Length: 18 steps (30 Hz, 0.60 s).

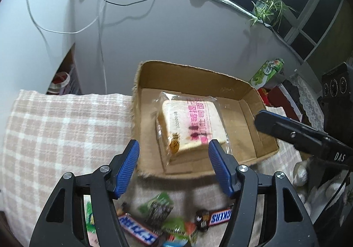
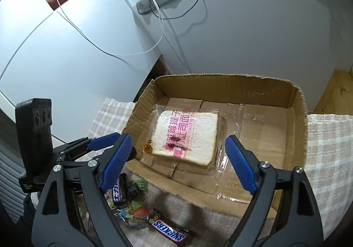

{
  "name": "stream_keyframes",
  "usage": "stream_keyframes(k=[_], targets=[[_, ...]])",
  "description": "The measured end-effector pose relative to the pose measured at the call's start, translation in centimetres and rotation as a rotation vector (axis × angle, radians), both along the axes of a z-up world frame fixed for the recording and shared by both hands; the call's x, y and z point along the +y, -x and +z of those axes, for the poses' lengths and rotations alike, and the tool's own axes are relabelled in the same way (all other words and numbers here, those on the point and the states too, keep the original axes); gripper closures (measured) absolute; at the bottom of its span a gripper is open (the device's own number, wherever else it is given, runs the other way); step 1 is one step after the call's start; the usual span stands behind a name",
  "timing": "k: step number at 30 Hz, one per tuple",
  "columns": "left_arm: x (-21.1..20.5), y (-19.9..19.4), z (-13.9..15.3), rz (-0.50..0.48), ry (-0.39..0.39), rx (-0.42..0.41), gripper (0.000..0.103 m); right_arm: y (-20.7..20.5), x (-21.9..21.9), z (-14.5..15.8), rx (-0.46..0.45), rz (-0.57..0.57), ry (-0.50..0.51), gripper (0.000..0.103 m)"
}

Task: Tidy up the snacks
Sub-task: 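Carry the bagged bread with the left tool into the cardboard box and release, then grasp the Snickers bar with the right tool while the left tool grasps the yellow candy packet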

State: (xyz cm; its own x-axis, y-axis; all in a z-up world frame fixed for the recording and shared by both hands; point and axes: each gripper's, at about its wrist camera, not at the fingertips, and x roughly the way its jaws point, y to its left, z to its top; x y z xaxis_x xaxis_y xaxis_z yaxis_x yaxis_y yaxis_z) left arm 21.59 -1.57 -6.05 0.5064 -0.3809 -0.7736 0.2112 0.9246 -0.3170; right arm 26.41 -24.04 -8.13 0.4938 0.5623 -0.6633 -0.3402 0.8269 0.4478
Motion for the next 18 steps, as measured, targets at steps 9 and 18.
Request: stream_keyframes(k=[9, 18], targets=[[2.4, 4.8, 1.6, 0.032, -0.023, -0.046, 0.038, 3.9, -0.5, 0.8, -0.054, 0.021, 0.044, 0.014], [4.9, 10.7, 0.2, 0.072, -0.059, -0.023, 0.038, 7.4, -0.8, -0.6, -0.088, 0.069, 0.162, 0.014]])
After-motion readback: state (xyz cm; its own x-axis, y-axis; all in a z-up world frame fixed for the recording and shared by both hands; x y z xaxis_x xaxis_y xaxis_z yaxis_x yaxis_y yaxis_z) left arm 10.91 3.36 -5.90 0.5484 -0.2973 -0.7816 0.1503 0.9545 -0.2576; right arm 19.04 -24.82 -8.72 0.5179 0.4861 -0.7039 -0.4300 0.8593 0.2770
